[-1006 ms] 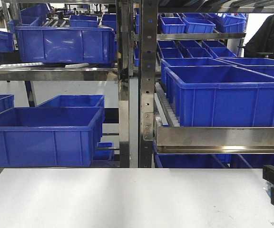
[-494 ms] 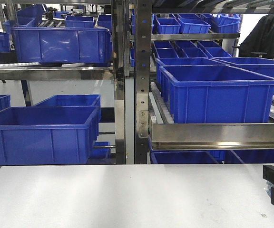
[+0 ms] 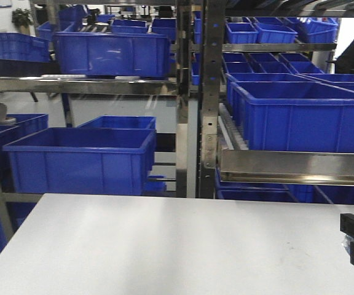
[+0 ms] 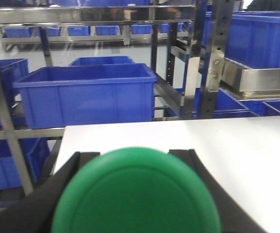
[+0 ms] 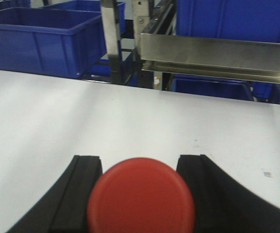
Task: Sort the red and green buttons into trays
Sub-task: 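Drive the base to the green and red trays holding both buttons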
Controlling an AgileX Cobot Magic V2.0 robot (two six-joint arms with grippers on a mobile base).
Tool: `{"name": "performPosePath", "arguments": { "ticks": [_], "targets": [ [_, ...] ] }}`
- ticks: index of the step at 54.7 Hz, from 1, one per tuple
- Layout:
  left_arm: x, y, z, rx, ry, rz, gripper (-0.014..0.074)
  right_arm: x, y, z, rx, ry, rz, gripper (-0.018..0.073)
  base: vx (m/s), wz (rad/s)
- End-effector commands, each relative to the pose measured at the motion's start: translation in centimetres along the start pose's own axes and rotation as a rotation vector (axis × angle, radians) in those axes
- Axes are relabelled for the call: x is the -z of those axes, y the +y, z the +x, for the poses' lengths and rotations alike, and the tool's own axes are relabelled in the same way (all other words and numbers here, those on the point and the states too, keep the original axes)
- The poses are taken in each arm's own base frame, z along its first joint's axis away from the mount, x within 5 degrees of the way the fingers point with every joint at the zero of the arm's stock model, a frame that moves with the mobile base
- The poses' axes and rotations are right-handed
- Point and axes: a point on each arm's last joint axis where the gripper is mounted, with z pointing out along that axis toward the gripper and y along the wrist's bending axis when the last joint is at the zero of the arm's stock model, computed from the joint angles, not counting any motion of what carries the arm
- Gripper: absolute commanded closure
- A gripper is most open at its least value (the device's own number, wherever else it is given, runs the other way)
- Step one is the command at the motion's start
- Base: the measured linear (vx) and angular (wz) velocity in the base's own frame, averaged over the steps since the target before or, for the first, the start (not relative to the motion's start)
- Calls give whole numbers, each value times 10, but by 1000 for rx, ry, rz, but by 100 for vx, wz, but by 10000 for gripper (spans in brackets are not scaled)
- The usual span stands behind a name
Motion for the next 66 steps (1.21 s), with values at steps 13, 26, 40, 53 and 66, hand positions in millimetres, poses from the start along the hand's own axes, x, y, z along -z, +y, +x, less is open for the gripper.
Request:
{"name": "performPosePath", "arguments": {
  "ticks": [13,26,40,53,66],
  "targets": [
    [3,-1,-17,15,-109,2,599,8,0,-18,12,-126,-6,568,-18,26],
    [3,-1,-17,15,-109,2,599,8,0,-18,12,-126,-6,568,-15,27],
    [3,-1,-17,15,-109,2,599,8,0,-18,12,-126,-6,568,-9,31],
    [3,-1,-17,15,-109,2,599,8,0,-18,12,-126,-6,568,-5,34],
    [3,-1,-17,15,-109,2,599,8,0,-18,12,-126,-6,568,-1,48]
  ]
}}
